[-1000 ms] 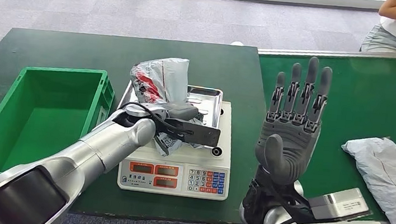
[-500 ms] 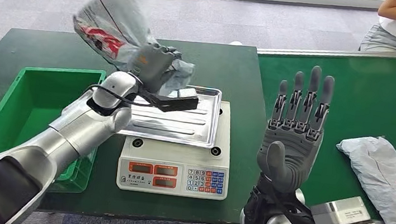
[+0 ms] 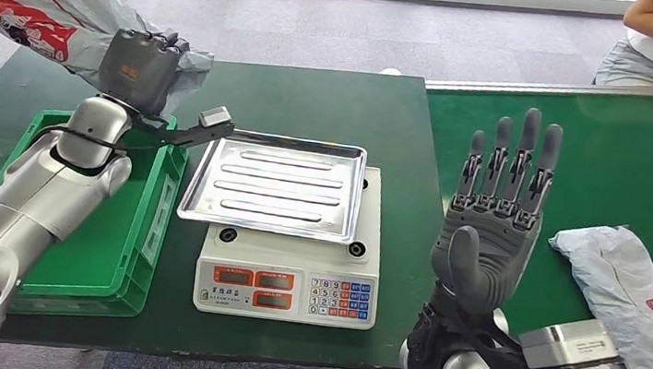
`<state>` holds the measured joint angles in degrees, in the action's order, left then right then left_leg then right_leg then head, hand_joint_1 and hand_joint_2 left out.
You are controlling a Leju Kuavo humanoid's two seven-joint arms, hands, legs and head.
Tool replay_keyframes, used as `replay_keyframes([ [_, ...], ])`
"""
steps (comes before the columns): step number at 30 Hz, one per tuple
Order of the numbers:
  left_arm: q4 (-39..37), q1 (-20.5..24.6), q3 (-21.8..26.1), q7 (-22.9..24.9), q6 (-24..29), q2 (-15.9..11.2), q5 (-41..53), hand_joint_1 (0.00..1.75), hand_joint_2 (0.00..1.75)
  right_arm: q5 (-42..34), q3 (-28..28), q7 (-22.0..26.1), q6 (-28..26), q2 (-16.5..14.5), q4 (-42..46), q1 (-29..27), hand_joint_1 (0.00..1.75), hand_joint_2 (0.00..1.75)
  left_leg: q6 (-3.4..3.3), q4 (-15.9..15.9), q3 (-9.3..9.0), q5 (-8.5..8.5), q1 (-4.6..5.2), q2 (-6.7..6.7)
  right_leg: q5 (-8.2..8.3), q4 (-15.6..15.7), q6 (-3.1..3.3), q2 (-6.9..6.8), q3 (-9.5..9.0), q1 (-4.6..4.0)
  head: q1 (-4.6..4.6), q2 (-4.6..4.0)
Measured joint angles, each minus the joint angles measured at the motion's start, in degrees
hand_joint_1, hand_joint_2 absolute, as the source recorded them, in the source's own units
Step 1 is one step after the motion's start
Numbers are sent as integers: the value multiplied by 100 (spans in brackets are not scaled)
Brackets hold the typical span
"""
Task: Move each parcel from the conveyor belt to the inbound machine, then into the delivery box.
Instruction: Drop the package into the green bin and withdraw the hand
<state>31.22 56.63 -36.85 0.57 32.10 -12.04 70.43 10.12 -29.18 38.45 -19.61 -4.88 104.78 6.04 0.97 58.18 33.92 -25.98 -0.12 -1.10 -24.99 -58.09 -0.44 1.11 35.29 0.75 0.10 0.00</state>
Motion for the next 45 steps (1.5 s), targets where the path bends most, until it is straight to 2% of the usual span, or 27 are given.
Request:
replay_keyframes([
  [8,-284,-470,501,-31,108,-267,-63,175,175,-48,0,-13,-57,60,0,0,0,175,3,0,2,-1,-1,2,-1,0,2,1,7,-6,-1,0],
  [15,-463,-888,832,160,107,-433,5,175,175,-46,0,-26,-48,114,-1,-9,0,175,7,-1,4,-3,-5,10,-1,0,3,6,12,-9,1,0],
  [22,-708,-1263,1190,308,-168,-568,149,175,175,-63,0,37,-46,158,-9,-26,0,175,7,-1,9,-2,-5,6,-4,0,8,4,15,-12,1,0],
  [45,-904,-1370,1316,317,-189,-612,168,175,175,-63,0,37,-46,184,-26,-40,0,175,7,0,10,-2,-5,6,-4,0,8,-1,15,-13,1,0],
])
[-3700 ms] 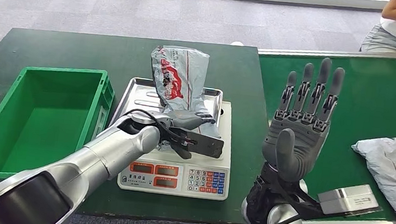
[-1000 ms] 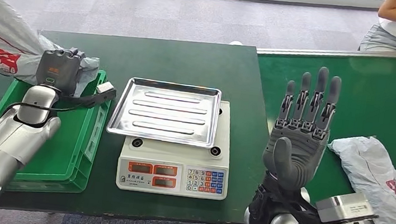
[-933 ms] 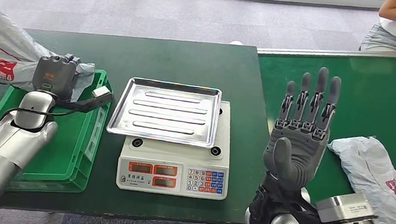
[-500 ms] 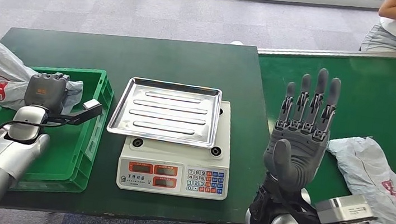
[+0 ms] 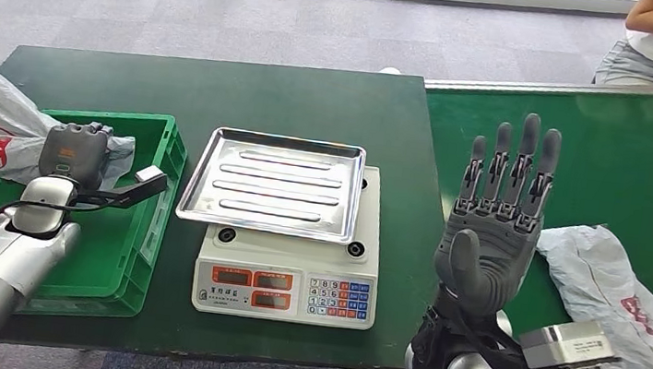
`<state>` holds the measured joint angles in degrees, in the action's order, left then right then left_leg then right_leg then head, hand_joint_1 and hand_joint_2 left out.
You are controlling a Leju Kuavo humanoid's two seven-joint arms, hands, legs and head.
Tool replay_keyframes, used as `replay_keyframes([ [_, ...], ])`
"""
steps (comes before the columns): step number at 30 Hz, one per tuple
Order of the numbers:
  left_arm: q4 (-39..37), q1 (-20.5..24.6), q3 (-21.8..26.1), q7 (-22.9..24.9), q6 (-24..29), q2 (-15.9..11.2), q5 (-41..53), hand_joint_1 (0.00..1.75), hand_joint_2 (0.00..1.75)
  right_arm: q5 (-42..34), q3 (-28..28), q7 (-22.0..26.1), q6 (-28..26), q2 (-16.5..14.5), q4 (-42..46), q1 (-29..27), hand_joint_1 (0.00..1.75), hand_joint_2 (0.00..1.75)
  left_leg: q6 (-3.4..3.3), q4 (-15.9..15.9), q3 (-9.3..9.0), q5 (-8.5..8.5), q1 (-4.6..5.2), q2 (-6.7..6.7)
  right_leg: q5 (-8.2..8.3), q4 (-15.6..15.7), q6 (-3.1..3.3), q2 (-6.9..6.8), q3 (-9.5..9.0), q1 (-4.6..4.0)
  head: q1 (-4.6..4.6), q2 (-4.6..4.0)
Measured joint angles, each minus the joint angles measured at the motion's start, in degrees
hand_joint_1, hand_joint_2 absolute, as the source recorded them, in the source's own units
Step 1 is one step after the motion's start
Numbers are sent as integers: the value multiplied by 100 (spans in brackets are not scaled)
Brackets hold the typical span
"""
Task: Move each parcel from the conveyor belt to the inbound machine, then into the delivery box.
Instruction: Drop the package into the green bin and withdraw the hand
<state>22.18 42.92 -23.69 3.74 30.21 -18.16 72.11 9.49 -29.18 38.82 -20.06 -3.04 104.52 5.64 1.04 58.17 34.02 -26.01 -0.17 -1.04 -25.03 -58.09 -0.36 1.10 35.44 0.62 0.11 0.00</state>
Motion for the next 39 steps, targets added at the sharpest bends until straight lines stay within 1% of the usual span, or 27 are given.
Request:
replay_keyframes([
  [30,-11,0,0,0,0,0,0,175,175,0,0,0,0,0,-2,-1,0,175,0,0,0,0,0,0,0,0,0,0,0,0,0,0],
  [34,-7,-10,4,-42,-45,10,-41,0,0,42,0,-43,-39,0,-3,-8,0,175,0,2,-2,-1,2,1,0,3,0,0,3,0,0,0],
  [35,53,-100,39,-181,-196,106,-184,0,0,168,13,-183,-140,-3,-3,-46,0,175,0,0,-8,-4,11,0,-1,5,0,0,-1,6,1,0],
  [36,303,-348,147,-458,-513,300,-534,0,0,370,63,-419,-294,-12,-4,-149,0,175,-12,-6,-33,-14,29,-1,-16,13,-11,0,-20,21,2,0],
  [37,836,-804,331,-844,-922,574,-1087,0,0,574,162,-661,-463,-22,-8,-314,0,175,-32,-20,-74,-30,53,-5,-40,20,-30,-2,-55,47,3,0],
  [38,1664,-1445,560,-1336,-1324,902,-1838,0,0,756,316,-828,-622,-33,-18,-528,0,175,-53,-39,-124,-45,83,-32,-74,23,-51,-25,-110,78,22,0],
  [39,2636,-2120,764,-1902,-1568,1185,-2839,0,0,890,511,-870,-749,-42,-32,-740,0,175,-77,-54,-171,-62,106,-72,-119,25,-69,-61,-161,105,43,0],
])
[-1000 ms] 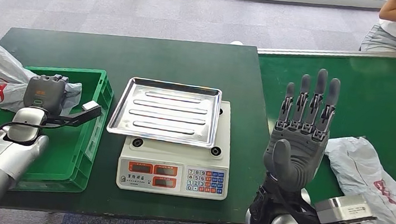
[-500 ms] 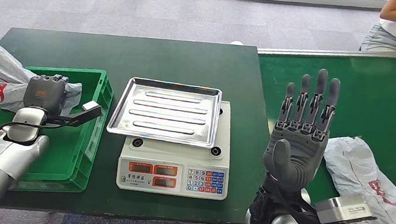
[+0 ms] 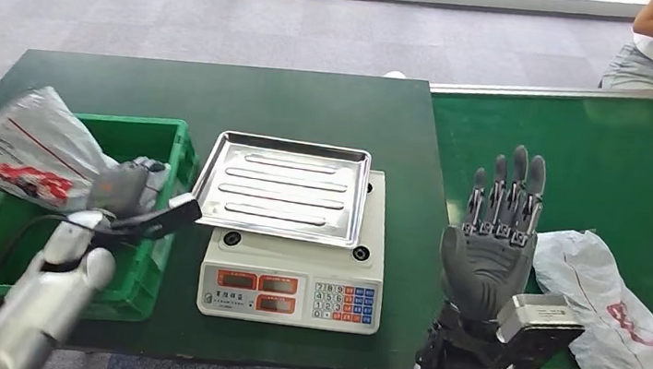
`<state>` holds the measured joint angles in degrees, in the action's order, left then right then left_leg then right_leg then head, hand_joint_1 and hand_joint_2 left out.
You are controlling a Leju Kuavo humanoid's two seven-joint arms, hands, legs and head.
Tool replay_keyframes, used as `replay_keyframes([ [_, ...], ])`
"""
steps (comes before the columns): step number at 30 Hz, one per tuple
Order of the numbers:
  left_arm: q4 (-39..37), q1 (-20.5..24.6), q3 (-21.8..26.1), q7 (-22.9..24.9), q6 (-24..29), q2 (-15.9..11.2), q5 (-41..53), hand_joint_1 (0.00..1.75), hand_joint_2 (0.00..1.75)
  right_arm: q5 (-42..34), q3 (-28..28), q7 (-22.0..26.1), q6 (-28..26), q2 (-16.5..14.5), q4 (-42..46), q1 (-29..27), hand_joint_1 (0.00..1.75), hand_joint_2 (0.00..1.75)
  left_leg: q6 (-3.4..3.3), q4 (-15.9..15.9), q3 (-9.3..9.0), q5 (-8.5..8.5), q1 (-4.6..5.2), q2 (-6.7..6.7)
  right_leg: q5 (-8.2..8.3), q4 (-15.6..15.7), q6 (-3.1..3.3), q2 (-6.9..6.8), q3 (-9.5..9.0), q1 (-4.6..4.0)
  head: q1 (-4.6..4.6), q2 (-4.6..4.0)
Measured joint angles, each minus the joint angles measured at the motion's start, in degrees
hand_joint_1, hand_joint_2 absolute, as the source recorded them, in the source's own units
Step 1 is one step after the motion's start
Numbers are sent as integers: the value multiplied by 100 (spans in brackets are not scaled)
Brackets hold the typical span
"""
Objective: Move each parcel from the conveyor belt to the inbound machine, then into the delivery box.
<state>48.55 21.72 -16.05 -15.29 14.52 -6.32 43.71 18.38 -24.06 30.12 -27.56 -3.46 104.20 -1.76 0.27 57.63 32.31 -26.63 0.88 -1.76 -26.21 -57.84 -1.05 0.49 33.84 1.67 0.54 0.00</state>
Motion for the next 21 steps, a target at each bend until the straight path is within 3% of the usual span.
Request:
replay_keyframes([
  [2,1650,-1086,145,-1143,51,396,-2553,0,0,261,364,80,-194,-13,-28,-270,0,87,-18,-6,-46,-25,17,-99,-61,-1,0,-95,-72,18,32,0],
  [4,2630,-1714,92,-1701,145,655,-5500,0,0,675,565,-26,-373,-33,-33,-391,0,0,-24,6,-58,-60,7,-108,-79,16,4,-113,-93,7,14,0],
  [5,2968,-1910,84,-1680,105,751,-6763,0,0,901,608,-135,-446,-41,-27,-458,0,0,-25,10,-60,-74,2,-86,-75,24,-1,-92,-95,4,5,0],
  [7,3408,-2087,140,-1462,54,852,-8468,0,0,1388,663,-401,-522,-41,7,-617,0,87,-31,16,-57,-84,1,-52,-63,32,-21,-57,-88,2,4,0],
  [9,3659,-2153,210,-1367,46,961,-8931,0,0,1856,695,-670,-469,-26,60,-733,0,175,-32,17,-54,-84,1,-37,-59,32,-26,-42,-82,2,3,0],
  [11,3858,-2213,250,-1340,21,1078,-8215,0,0,2180,706,-836,-337,11,119,-811,0,175,-31,18,-55,-84,0,-24,-55,32,-30,-30,-80,1,3,0],
  [15,4144,-2341,327,-1345,8,1223,-5483,0,0,2388,721,-918,-209,100,246,-930,0,175,-30,18,-55,-86,-5,-19,-54,31,-31,-24,-74,-4,3,0],
  [17,4235,-2388,338,-1340,8,1265,-5098,0,0,2412,723,-926,-197,131,292,-960,0,175,-28,17,-55,-87,-12,-16,-54,31,-31,-21,-73,-11,3,0],
  [21,4335,-2445,361,-1337,8,1308,-5259,0,0,2422,723,-931,-195,167,343,-1007,0,175,-25,17,-55,-87,-22,-12,-54,31,-28,-19,-71,-21,3,0],
])
